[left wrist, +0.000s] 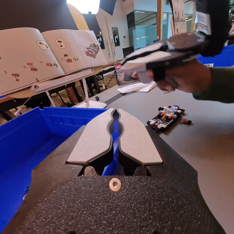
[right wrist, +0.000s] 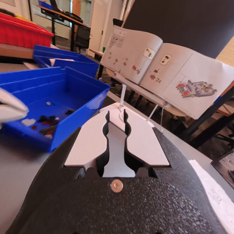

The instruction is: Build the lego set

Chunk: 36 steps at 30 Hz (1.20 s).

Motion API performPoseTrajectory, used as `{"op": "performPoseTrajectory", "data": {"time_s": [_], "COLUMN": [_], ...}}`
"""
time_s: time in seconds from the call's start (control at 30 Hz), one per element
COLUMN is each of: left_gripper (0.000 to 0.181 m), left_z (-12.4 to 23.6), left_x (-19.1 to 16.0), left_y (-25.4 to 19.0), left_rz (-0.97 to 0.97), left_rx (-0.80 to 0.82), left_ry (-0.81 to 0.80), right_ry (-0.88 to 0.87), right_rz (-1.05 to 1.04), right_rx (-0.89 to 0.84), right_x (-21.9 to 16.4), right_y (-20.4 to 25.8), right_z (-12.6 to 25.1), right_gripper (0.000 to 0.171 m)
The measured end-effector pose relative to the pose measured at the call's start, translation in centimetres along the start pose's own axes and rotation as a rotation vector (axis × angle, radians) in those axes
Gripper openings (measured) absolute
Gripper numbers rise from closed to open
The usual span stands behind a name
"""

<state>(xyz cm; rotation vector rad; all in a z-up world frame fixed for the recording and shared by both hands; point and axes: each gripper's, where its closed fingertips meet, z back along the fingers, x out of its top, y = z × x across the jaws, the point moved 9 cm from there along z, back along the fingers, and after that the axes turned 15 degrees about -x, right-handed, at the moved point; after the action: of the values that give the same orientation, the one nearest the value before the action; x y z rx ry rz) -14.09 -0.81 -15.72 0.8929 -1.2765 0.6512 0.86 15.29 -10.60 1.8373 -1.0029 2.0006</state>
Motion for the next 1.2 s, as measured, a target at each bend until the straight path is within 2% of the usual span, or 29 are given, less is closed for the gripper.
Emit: {"op": "performPoseTrajectory", "data": {"time_s": [0.17,0.3,0.4,0.5,0.6,0.7,1.0,1.1,1.2], "left_gripper": [0.000,0.000,0.000,0.000,0.000,0.000,0.000,0.000,0.000], "left_z": [-0.3,-0.4,-0.5,-0.4,-0.3,-0.4,-0.7,-0.8,-1.2], "left_x": [-0.4,-0.6,-0.8,-0.8,-0.9,-1.0,-1.3,-0.5,2.0], "left_y": [-0.2,-0.4,-0.4,-0.5,-0.6,-0.5,-0.8,-1.1,-0.1], "left_rz": [-0.039,-0.059,-0.060,-0.074,-0.088,-0.083,-0.072,-0.077,-0.042], "left_rx": [-0.008,-0.017,-0.033,-0.039,-0.042,-0.051,-0.062,-0.056,-0.006], "left_ry": [0.044,0.071,0.086,0.092,0.102,0.103,0.110,0.081,0.062], "right_ry": [0.064,0.103,0.130,0.146,0.108,0.082,0.078,0.078,0.078], "right_rz": [0.063,0.153,0.222,0.333,0.350,0.320,0.240,0.206,0.135], "right_rx": [-0.055,-0.178,-0.273,-0.400,-0.458,-0.440,-0.365,-0.336,-0.275], "right_x": [2.5,4.4,5.5,5.1,4.7,4.6,4.5,4.2,3.6], "right_y": [0.2,0.9,2.0,2.7,2.6,1.9,-0.5,-1.7,-2.9], "right_z": [-8.7,-15.3,-19.5,-22.0,-22.3,-21.7,-19.7,-18.9,-18.4], "right_gripper": [0.051,0.077,0.088,0.077,0.066,0.049,0.039,0.030,0.022]}}
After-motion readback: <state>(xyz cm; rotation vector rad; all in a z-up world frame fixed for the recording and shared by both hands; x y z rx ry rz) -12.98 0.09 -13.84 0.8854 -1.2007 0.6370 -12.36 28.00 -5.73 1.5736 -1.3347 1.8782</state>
